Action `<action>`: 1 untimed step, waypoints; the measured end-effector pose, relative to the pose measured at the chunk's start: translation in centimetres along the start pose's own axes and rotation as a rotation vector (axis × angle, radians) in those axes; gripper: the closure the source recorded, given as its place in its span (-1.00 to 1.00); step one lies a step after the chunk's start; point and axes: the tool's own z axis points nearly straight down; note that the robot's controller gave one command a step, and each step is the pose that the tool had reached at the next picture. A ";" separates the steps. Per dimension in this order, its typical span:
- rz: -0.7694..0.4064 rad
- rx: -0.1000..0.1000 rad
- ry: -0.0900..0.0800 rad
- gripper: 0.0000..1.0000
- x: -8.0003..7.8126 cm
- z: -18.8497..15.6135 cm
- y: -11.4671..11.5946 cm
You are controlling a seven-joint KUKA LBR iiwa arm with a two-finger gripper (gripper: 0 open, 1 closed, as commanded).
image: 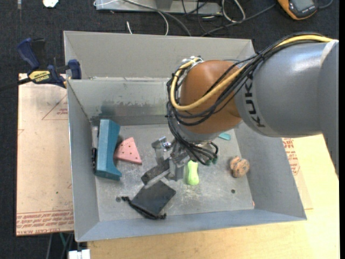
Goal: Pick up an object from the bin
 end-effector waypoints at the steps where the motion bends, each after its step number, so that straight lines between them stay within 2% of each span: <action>1: 0.041 -0.001 0.003 1.00 -2.0 -7.6 -1.9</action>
Offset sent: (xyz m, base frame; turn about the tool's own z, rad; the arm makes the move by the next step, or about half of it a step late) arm 0.0120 -0.0212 0.1641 -0.0415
